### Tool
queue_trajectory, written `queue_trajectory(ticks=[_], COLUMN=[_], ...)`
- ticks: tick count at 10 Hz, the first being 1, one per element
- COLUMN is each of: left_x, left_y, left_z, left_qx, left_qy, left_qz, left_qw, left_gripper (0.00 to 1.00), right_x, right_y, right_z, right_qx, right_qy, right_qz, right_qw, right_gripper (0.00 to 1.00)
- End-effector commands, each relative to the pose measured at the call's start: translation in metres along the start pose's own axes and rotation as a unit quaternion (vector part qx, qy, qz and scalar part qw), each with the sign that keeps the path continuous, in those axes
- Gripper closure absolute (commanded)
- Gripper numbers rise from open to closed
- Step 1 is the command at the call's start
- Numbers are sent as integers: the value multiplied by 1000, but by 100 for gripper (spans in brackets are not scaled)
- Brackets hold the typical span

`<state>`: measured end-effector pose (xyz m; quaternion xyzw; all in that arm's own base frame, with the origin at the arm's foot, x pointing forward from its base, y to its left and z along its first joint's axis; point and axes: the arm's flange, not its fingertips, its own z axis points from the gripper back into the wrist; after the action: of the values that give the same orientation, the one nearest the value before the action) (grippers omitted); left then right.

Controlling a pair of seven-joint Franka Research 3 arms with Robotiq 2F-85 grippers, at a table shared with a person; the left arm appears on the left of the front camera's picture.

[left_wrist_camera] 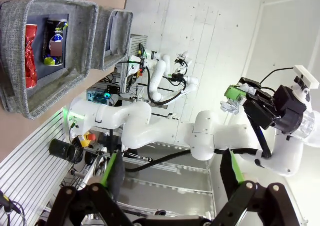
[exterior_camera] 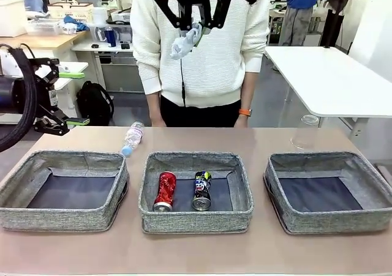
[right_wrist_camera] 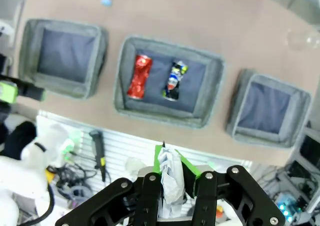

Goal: Sort the waste into the appropriate baskets.
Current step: Pick up the waste item pointed out by the person, then place the picked waste into the Fabric basket indicated by the person.

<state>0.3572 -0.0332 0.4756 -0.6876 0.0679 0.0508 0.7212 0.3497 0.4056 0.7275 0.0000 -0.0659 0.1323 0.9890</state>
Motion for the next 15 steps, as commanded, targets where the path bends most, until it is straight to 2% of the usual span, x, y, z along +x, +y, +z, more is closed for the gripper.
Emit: queue_trajectory(ticks=[1, 15], left_x=[-2, -2], left_y=[-3, -3], left_z=[-1, -1], left_qx=[-11, -11], left_qy=[0, 0], left_qz=[-1, -1], left_qw=[1000, 1000], left_gripper=[0, 0], right_x=[4, 4], right_y=[8, 8], right_z=[-4, -4], right_qx=[24, 24], right_qy=[5, 5], right_qz=[-18, -18], right_qw=[1000, 1000], right_gripper=[93, 93])
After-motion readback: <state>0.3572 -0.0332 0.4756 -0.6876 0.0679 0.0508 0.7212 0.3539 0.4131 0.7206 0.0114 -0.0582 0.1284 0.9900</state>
